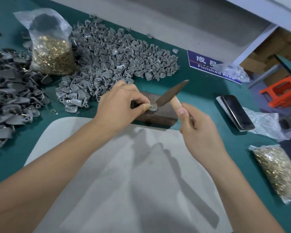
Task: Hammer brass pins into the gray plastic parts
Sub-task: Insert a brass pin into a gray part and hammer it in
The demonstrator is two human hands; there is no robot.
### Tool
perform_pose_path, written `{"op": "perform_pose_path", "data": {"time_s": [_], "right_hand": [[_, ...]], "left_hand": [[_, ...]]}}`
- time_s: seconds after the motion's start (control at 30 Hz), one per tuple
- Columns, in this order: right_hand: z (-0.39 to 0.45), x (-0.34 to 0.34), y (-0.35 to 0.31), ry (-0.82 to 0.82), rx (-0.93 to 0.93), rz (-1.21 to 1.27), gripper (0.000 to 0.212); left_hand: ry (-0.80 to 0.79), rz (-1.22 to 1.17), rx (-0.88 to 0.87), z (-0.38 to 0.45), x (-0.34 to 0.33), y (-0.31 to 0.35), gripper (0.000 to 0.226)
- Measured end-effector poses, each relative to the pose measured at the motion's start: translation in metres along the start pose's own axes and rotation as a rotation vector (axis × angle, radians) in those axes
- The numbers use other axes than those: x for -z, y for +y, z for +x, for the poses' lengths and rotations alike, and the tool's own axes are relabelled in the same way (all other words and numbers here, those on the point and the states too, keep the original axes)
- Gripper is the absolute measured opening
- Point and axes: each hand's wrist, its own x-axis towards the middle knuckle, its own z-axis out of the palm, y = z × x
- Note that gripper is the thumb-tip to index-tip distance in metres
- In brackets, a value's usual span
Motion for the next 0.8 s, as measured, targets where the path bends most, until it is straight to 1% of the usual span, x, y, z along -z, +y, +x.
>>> {"op": "perform_pose_path", "data": {"time_s": [0.07, 0.1, 0.2, 0.23, 0.3, 0.33, 0.43, 0.47, 0.53, 0.57, 0.63, 0.67, 0.77, 0.8], "right_hand": [[0.0005, 0.0007, -0.0012, 0.109, -0.004, 0.066, 0.026], [0.0011, 0.0006, -0.0015, 0.117, -0.008, 0.060, 0.026], [0.0037, 0.0018, -0.0009, -0.046, -0.008, -0.082, 0.030], [0.0045, 0.0029, -0.0003, -0.045, -0.008, -0.086, 0.029], [0.0043, 0.0040, -0.0013, 0.047, 0.001, -0.006, 0.027], [0.0039, 0.0032, -0.0017, 0.067, 0.002, 0.017, 0.026], [0.0021, -0.0003, -0.0034, -0.035, 0.005, -0.079, 0.029], [0.0022, 0.0001, -0.0032, -0.021, 0.012, -0.075, 0.029], [0.0020, 0.0021, -0.0045, 0.074, 0.018, 0.004, 0.028], [0.0017, 0.0024, -0.0055, 0.084, 0.019, 0.011, 0.028], [-0.0001, 0.0005, -0.0065, 0.000, 0.019, -0.066, 0.029], [-0.0004, -0.0007, -0.0067, -0.016, 0.024, -0.082, 0.029], [0.0026, 0.0017, -0.0093, 0.093, 0.015, 0.004, 0.027], [0.0043, 0.0028, -0.0093, 0.066, 0.003, -0.002, 0.027]], "left_hand": [[0.003, -0.003, -0.008, 0.0007, 0.0001, -0.0009, 0.007], [0.005, -0.005, -0.010, 0.0010, 0.0001, -0.0012, 0.007], [0.009, -0.001, -0.007, 0.0010, 0.0002, -0.0007, 0.005], [0.007, 0.000, -0.007, 0.0007, 0.0001, -0.0005, 0.005], [0.003, -0.004, -0.008, 0.0006, -0.0002, -0.0008, 0.004], [0.002, -0.006, -0.007, 0.0007, -0.0002, -0.0010, 0.004], [0.008, -0.003, -0.001, 0.0007, 0.0001, -0.0009, 0.005], [0.008, -0.002, -0.003, 0.0008, -0.0001, -0.0008, 0.005], [0.001, -0.003, -0.008, 0.0010, -0.0002, -0.0011, 0.005], [-0.002, -0.003, -0.006, 0.0011, 0.0000, -0.0018, 0.004], [0.000, -0.003, 0.002, 0.0005, 0.0001, -0.0020, 0.004], [0.000, -0.002, 0.002, 0.0006, 0.0002, -0.0019, 0.005], [-0.007, 0.000, -0.011, 0.0009, 0.0001, -0.0019, 0.006], [-0.005, 0.000, -0.009, 0.0007, 0.0002, -0.0020, 0.006]]}}
